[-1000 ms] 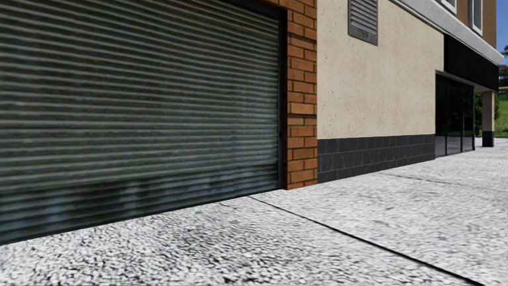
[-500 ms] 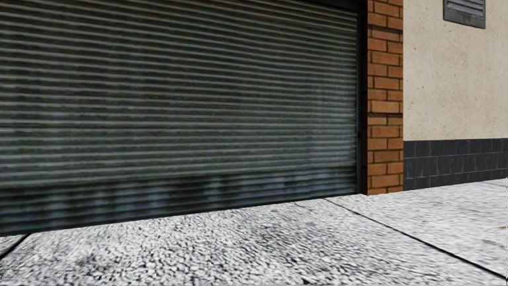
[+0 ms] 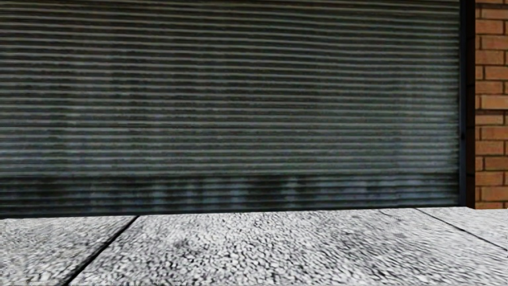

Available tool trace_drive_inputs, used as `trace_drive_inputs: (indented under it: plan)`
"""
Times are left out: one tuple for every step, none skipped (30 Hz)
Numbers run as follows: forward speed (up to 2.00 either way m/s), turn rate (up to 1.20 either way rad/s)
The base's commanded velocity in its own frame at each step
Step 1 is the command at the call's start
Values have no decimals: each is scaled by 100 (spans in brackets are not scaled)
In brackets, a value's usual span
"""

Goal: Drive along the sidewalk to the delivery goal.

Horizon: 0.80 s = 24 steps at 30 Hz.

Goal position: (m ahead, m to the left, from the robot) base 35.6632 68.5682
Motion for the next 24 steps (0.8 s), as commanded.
trace_drive_inputs:
  plan:
    - [0,68]
    - [0,68]
    - [0,68]
    - [0,68]
    - [0,68]
    - [0,68]
    - [0,68]
    - [0,68]
    - [0,68]
    - [0,68]
    - [0,68]
    - [0,68]
    - [0,68]
    - [0,68]
    - [0,68]
    - [0,68]
    - [0,68]
    - [0,68]
    - [0,68]
    - [5,68]
    - [14,68]
    - [23,68]
    - [23,68]
    - [36,68]
